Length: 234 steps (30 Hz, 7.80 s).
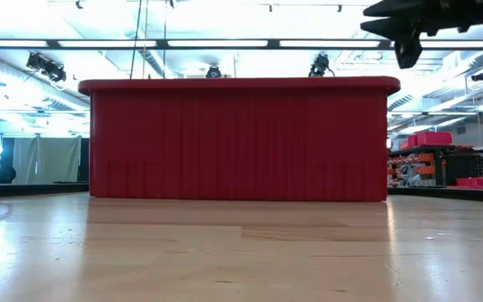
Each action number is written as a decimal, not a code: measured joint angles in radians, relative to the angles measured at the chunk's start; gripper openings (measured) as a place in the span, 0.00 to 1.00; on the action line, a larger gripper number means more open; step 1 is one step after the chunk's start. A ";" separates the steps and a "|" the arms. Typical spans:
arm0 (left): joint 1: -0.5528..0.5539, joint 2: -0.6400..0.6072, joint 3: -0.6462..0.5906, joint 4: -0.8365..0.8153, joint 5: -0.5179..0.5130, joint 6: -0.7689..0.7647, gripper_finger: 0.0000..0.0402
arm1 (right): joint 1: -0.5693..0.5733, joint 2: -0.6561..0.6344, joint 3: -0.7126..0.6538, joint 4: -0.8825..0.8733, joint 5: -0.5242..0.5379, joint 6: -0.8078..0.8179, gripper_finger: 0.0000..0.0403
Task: Pick and place slides into bin
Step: Return to Home Position
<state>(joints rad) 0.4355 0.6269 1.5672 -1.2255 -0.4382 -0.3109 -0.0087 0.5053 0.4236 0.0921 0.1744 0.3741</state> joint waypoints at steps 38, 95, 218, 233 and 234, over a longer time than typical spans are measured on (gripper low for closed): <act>-0.012 -0.603 -1.390 1.245 0.457 -0.219 0.46 | 0.169 -0.007 -0.300 0.526 0.071 -0.028 0.29; -0.754 -0.352 -1.412 1.297 0.209 -0.358 0.47 | 0.169 -0.006 -0.299 0.522 0.026 0.053 0.29; -0.753 -0.614 -1.559 1.265 0.417 0.140 0.47 | 0.307 -0.504 -0.299 0.010 -0.400 -0.317 0.29; -0.754 -0.614 -1.559 1.265 0.417 0.141 0.47 | 0.307 -0.502 -0.305 0.046 -0.440 -0.263 0.29; -0.753 -0.614 -1.559 1.265 0.417 0.140 0.47 | 0.307 -0.503 -0.315 0.055 -0.441 -0.252 0.29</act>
<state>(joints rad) -0.3180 0.0127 0.0082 0.0395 -0.0216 -0.1707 0.2981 0.0021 0.1083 0.1475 -0.2668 0.1223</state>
